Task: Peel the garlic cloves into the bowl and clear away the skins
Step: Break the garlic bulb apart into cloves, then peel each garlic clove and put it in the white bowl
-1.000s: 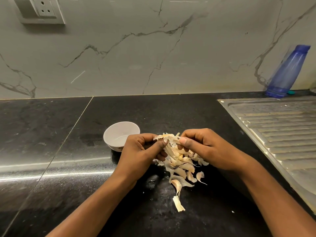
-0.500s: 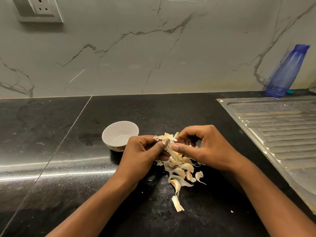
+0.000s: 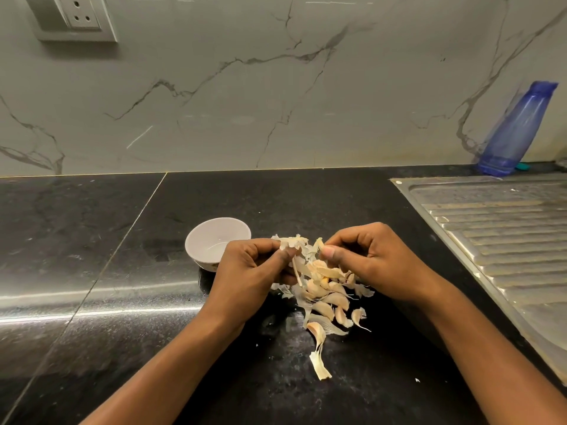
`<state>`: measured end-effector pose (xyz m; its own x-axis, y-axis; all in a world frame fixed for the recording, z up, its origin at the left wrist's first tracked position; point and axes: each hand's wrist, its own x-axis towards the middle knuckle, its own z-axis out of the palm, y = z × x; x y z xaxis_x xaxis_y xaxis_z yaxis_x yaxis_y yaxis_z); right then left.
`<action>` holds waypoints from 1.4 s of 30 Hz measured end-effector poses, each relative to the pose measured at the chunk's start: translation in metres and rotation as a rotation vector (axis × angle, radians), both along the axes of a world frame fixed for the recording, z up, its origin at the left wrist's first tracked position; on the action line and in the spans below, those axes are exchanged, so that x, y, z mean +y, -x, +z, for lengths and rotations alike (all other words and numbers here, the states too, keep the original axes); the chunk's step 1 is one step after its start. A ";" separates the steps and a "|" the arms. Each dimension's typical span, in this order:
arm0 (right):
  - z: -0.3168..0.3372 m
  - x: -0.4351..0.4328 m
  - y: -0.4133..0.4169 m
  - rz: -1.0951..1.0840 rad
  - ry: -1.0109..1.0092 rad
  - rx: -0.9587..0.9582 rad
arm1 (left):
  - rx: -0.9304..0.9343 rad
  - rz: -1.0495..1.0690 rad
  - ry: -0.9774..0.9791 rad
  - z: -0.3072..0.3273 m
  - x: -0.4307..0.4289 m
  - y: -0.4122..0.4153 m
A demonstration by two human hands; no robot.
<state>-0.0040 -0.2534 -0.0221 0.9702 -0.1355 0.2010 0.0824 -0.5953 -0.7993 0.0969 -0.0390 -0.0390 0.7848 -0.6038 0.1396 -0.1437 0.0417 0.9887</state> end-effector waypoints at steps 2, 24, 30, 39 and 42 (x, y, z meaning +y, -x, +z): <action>0.000 -0.004 0.000 -0.021 0.012 -0.009 | 0.003 0.027 0.013 -0.001 0.000 -0.001; -0.016 0.004 -0.004 -0.029 0.245 -0.229 | -0.112 0.152 -0.320 0.037 0.119 -0.013; -0.017 0.010 -0.002 -0.004 0.253 -0.230 | -0.154 0.259 -0.492 0.025 0.155 -0.019; -0.018 0.015 -0.001 0.014 0.276 -0.243 | -0.107 0.252 -0.663 0.019 0.172 -0.027; -0.017 0.017 -0.002 0.024 0.258 -0.250 | -0.108 0.252 -0.706 0.025 0.174 -0.026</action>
